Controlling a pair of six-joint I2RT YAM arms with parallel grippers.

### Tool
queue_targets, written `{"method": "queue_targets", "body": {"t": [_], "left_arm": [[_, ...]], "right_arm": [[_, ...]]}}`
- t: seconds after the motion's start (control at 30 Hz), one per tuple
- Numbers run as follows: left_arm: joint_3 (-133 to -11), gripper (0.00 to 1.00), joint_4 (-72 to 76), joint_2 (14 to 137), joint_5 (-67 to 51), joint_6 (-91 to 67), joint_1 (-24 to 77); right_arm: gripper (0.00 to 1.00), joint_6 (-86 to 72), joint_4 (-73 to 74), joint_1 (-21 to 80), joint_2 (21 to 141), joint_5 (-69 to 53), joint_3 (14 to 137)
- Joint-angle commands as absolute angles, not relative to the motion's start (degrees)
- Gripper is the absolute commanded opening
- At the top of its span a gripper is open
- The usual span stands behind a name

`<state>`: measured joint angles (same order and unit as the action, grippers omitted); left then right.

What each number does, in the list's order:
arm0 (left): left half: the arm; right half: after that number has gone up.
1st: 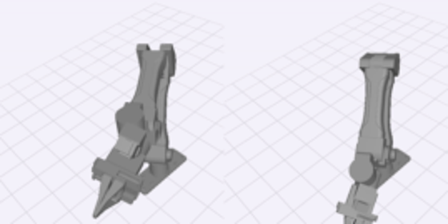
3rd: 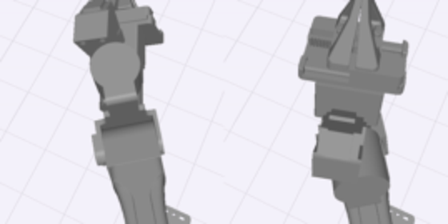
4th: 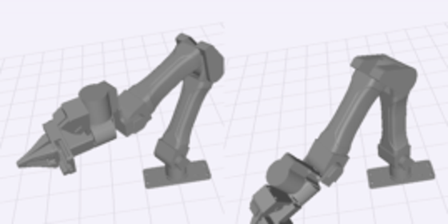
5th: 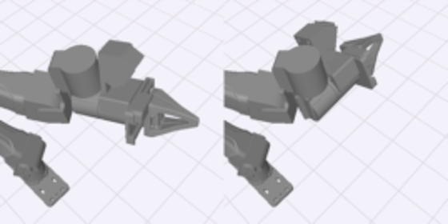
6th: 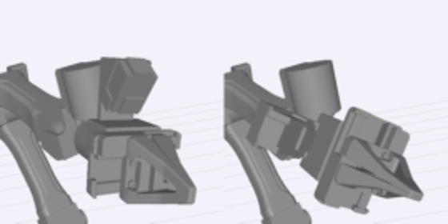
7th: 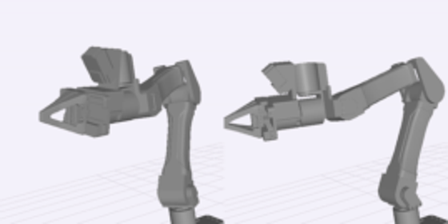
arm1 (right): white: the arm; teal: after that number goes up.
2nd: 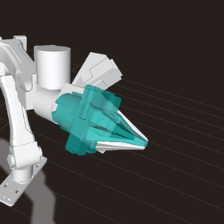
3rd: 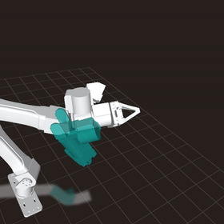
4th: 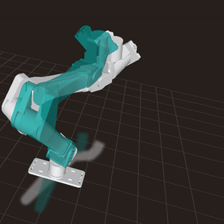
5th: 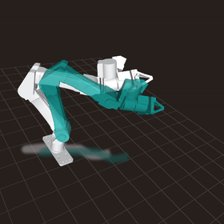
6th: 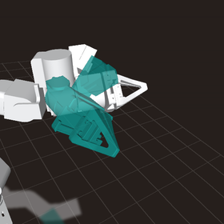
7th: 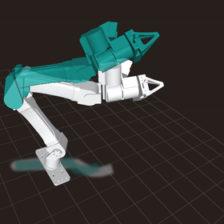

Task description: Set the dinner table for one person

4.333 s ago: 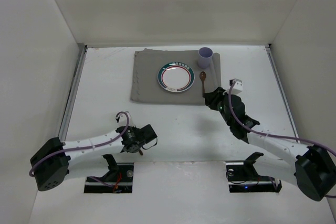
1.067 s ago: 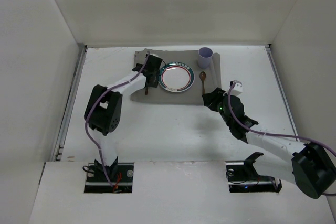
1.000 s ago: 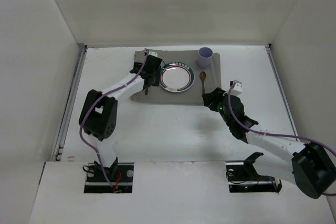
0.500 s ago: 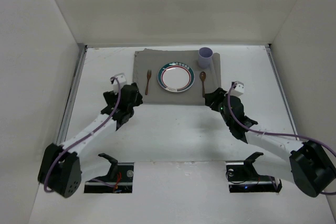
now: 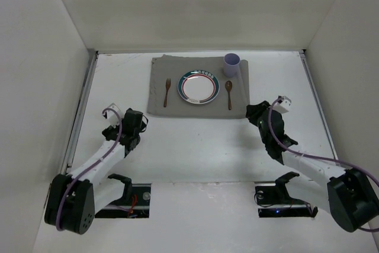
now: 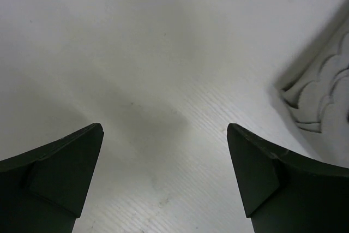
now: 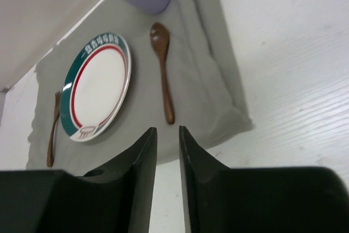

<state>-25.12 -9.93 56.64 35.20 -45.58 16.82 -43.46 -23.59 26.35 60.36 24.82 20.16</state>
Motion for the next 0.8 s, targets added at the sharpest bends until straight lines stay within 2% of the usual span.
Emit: {"method": "queue_targets", "body": {"t": [0.0, 0.07, 0.23, 0.77], "left_arm": [[-28.3, 1.0, -9.0, 62.5, 35.9, -48.9, 16.9], [-30.2, 1.0, -8.8, 65.6, 35.7, -49.0, 17.6], [-32.8, 1.0, -8.2, 69.3, 36.3, -48.5, 20.6], [-33.6, 1.0, -9.1, 67.3, 36.6, -48.5, 18.8]], "right_arm": [[0.38, -45.5, -26.5, 24.9, 57.1, 25.7, 19.3], [0.47, -45.1, -27.2, 25.0, 57.0, 26.9, 18.8], [0.48, -44.6, -28.4, 25.0, 57.9, 26.1, 18.7], [0.52, -44.6, -29.9, 26.1, 60.2, 23.8, 19.2]]}}
